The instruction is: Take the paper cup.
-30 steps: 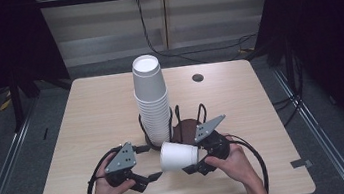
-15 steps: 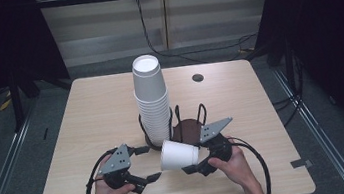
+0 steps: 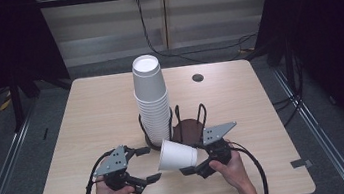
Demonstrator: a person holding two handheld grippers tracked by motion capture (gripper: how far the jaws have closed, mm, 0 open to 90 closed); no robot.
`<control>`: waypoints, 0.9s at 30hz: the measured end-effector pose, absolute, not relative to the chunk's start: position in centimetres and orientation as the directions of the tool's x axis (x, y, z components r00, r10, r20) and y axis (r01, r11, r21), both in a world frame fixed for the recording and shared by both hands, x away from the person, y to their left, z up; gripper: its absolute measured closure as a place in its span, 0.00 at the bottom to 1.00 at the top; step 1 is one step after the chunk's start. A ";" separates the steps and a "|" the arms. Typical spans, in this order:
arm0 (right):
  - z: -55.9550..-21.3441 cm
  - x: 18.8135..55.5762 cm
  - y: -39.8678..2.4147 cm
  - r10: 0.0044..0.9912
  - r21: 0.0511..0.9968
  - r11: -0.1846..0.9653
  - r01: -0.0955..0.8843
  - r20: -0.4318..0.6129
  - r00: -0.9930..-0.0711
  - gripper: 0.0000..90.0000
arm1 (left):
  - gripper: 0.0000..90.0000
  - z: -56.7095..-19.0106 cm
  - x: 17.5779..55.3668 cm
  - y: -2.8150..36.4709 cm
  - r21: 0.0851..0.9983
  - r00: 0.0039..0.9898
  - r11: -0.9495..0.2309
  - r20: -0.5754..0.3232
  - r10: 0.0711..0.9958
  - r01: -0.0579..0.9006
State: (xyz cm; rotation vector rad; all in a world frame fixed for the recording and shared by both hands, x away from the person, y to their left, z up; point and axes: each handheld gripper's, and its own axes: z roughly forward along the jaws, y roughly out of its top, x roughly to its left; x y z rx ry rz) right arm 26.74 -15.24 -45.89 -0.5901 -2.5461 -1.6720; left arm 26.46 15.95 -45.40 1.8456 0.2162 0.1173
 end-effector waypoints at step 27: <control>-45.4 26.2 -14.7 0.222 0.894 0.356 0.270 0.200 -0.954 0.27 | 0.00 -45.8 27.6 13.4 0.964 0.982 -0.243 -0.070 0.178 0.112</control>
